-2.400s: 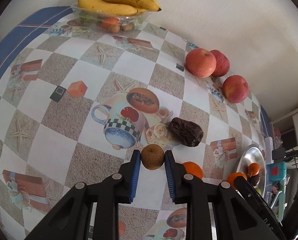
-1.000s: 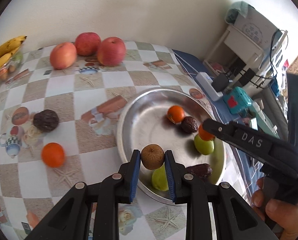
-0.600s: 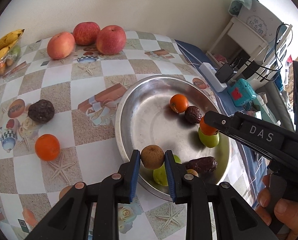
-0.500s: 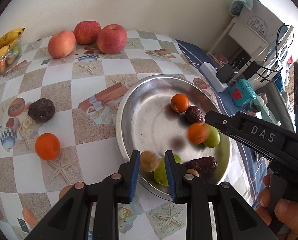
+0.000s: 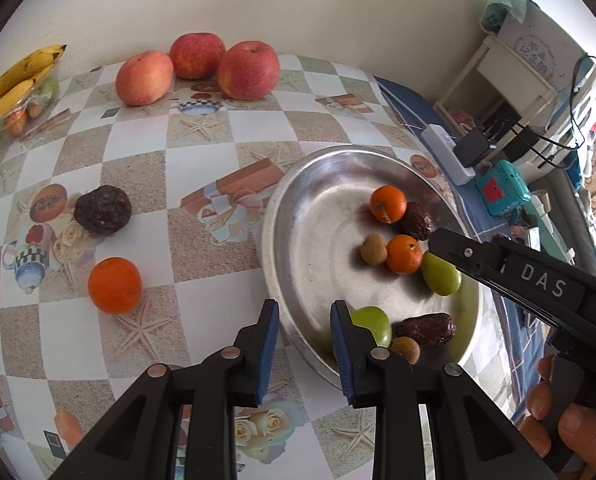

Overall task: Organize fruits
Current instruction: 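Carry both fruits over the steel bowl and open both tools, then withdraw both open tools from the bowl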

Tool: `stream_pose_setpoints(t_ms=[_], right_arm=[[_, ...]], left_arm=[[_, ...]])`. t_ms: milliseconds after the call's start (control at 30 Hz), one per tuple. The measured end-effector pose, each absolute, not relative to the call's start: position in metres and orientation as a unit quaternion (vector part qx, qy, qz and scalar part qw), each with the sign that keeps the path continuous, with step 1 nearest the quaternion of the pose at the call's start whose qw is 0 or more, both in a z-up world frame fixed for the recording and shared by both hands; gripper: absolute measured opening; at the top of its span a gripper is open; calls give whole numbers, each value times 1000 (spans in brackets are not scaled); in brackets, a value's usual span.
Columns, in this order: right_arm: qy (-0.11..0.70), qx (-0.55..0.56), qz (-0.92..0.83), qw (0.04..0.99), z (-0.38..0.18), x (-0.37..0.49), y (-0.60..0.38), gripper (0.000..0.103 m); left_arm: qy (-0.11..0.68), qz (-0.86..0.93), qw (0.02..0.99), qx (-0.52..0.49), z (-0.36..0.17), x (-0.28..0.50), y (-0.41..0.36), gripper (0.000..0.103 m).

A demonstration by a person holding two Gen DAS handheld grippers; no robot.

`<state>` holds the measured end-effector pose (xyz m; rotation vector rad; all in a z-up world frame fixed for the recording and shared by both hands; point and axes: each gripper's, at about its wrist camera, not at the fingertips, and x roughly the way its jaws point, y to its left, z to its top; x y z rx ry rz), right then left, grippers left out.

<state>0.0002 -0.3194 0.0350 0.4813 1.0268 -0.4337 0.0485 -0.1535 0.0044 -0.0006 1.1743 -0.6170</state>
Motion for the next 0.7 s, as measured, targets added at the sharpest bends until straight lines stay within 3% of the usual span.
stream_pose_setpoints(t_ms=[700], right_arm=[[509,163,-145,833,31,18,-269,37]], left_arm=[[550,-77,831,-37,6,93,-58,31]])
